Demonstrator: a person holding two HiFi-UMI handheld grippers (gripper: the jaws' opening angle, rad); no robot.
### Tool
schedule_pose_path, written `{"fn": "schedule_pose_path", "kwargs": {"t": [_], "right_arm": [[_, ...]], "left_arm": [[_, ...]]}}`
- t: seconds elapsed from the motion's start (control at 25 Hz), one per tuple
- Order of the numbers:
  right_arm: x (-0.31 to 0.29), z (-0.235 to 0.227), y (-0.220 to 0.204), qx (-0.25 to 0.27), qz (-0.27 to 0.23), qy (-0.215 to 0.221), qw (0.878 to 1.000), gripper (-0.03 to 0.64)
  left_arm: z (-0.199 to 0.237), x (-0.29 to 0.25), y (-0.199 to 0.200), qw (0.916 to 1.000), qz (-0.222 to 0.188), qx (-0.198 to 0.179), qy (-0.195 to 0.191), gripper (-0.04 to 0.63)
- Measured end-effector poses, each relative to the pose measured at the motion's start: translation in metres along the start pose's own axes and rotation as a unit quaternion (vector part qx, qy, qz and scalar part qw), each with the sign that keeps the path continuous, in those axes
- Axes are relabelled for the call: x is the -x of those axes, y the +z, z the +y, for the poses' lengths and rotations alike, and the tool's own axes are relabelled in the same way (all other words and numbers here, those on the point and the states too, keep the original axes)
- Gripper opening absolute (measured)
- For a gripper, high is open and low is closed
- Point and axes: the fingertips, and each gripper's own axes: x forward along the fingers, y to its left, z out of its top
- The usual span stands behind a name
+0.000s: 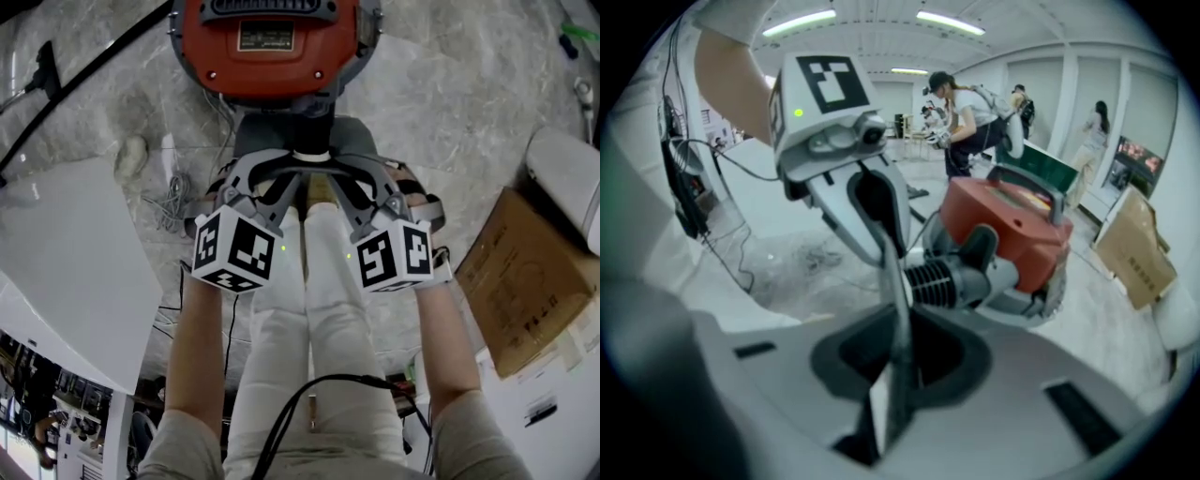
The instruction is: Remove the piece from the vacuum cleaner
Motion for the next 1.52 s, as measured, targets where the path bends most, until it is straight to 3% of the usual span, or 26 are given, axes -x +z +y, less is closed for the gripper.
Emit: {"fn": "schedule_pose_path", "kwargs": {"t": [0.32,0.68,0.88,1.12,1.36,1.52], "right_arm": [[0.001,0.001,0.001,0.001,-0.004,0.000,1.000,0.054],[0.003,0.005,0.000,0.002,0.002,-0.014,1.000,0.052],[0.001,0.005,0.002,0.007,0.000,-0.017,1.000,0.054],[0.003,0.007,-0.006,-0.007,0.001,-0.016,1.000,0.054],[0.004,0.012,-0.001,0.014,0.005,-0.014,1.000,0.054],[0.004,0.015,-0.001,0.012,0.004,-0.011,1.000,0.054]], "left_arm": [[-0.002,0.002,-0.002,0.9995,-0.015,0.028,0.010,0.091],[-0.005,0.003,-0.002,0.9998,0.001,-0.007,0.019,0.091],[-0.003,0.004,-0.005,0.9995,-0.008,0.015,0.026,0.091],[-0.010,0.002,-0.002,0.9997,0.000,-0.003,0.023,0.091],[-0.012,0.005,-0.009,0.9994,-0.009,0.024,0.022,0.091],[-0.014,0.006,-0.010,0.9995,-0.007,0.022,0.022,0.091]]}}
